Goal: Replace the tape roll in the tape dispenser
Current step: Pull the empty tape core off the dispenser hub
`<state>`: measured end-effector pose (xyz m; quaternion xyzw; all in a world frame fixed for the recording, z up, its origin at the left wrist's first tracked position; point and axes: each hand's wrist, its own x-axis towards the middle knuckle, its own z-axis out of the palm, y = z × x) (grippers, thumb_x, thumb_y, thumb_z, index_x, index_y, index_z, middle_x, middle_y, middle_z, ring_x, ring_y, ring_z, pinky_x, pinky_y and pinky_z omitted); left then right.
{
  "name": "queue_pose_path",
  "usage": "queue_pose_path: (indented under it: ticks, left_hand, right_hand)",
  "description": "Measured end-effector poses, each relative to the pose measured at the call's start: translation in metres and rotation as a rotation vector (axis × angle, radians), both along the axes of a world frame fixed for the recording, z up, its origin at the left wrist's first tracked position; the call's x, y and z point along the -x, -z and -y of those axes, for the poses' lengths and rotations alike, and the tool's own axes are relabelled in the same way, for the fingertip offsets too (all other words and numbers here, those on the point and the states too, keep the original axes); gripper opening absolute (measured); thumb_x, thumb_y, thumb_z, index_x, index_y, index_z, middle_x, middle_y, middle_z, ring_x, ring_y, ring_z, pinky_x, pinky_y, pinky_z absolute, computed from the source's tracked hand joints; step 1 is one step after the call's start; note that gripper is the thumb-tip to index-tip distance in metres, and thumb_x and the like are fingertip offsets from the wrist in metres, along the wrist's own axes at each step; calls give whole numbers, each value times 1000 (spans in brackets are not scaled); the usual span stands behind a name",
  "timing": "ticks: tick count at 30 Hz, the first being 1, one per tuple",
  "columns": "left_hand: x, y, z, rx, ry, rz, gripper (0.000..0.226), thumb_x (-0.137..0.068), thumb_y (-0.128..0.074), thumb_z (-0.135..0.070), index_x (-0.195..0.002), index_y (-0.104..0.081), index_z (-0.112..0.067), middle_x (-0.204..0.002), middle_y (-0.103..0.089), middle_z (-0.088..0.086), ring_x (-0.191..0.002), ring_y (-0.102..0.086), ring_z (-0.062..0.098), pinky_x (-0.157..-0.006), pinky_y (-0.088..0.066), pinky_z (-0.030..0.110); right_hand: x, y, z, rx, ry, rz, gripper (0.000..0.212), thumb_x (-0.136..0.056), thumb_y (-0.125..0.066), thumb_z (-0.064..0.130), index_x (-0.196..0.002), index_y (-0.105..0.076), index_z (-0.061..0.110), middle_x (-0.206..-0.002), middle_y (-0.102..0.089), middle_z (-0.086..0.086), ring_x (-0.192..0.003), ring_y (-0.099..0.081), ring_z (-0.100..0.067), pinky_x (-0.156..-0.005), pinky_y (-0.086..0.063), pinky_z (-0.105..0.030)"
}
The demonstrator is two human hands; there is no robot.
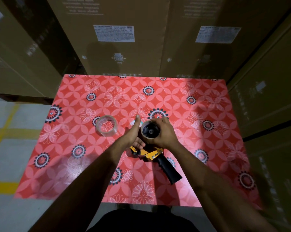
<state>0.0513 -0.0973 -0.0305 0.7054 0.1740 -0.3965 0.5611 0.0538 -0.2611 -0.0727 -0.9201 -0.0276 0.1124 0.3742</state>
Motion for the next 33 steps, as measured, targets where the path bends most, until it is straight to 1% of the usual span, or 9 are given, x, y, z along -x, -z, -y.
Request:
queue_pose_path:
  ticks: [2, 5, 11, 17, 21, 23, 26, 29, 33]
  left_hand:
    - [0, -2, 0, 20, 16, 2, 95, -82, 0, -85, -136, -44, -20, -95, -64, 32, -58, -58, 23, -65, -53, 32]
    - [-2, -1, 0, 21, 46, 18, 105, -81, 0, -86, -142, -48, -15, -114, -64, 39, -57, -59, 21, -61, -53, 31]
    - [2, -6, 3, -85, 79, 14, 92, -88, 2, -79, -159, -18, -24, -56, -57, 8, -43, -51, 14, -59, -53, 26]
    - [-1, 1, 2, -58, 87, 4, 108, -78, 1, -89, -145, -44, -17, -62, -60, 13, -46, -53, 18, -60, -52, 29]
    - [-1, -4, 7, -79, 82, 15, 93, -85, -1, -83, -151, -34, -27, -59, -57, 10, -44, -51, 16, -54, -50, 25]
    - [-1, -4, 6, -68, 65, 26, 94, -85, -1, -83, -158, -20, -27, -70, -64, 13, -48, -55, 17, -61, -52, 27]
    - [-3, 0, 2, -34, 64, 22, 103, -79, -2, -89, -157, -24, -25, -116, -67, 31, -58, -59, 22, -69, -52, 32]
    - [-6, 2, 2, -15, 55, -4, 106, -75, -3, -92, -149, -37, -24, -117, -65, 35, -56, -57, 21, -60, -52, 29]
    - [-8, 5, 1, 10, 26, -5, 100, -82, -1, -86, -107, -64, -13, -93, -65, 22, -57, -58, 19, -55, -51, 27]
  right_hand:
    - [-2, -2, 1, 14, -42, -8, 93, -59, -88, 40, -142, -52, 20, -122, -50, -4, -117, -53, -27, -98, -50, -39]
    - [1, -10, -3, 74, -93, -39, 103, -57, -72, 50, -150, -40, 20, -138, -50, -5, -128, -44, -30, -103, -44, -41]
    - [-1, -10, -1, 86, 30, -93, 106, -51, -94, 49, -139, -48, 13, -132, -46, -11, -122, -49, -29, -97, -48, -36]
    - [-10, -19, 7, 111, -122, -80, 103, -57, -94, 30, -147, -49, 13, -141, -60, -8, -131, -53, -27, -107, -39, -30]
    - [0, -16, 6, 10, -37, -129, 114, -55, -97, 35, -149, -37, 10, -144, -46, -11, -129, -48, -25, -105, -43, -33]
    - [2, -12, 7, 13, 62, -108, 101, -55, -96, 45, -136, -47, 9, -130, -45, -9, -115, -47, -22, -90, -42, -29]
    - [-1, -10, 9, 21, 79, -66, 86, -52, -96, 40, -125, -61, 12, -120, -58, -8, -108, -57, -24, -82, -39, -25]
    - [-5, -14, 15, 14, 13, -66, 86, -52, -97, 31, -130, -65, 17, -128, -65, -6, -118, -59, -25, -91, -39, -23]
    - [-1, -18, 12, 36, -72, -86, 97, -59, -94, 32, -144, -51, 13, -138, -62, -7, -129, -55, -27, -104, -42, -29]
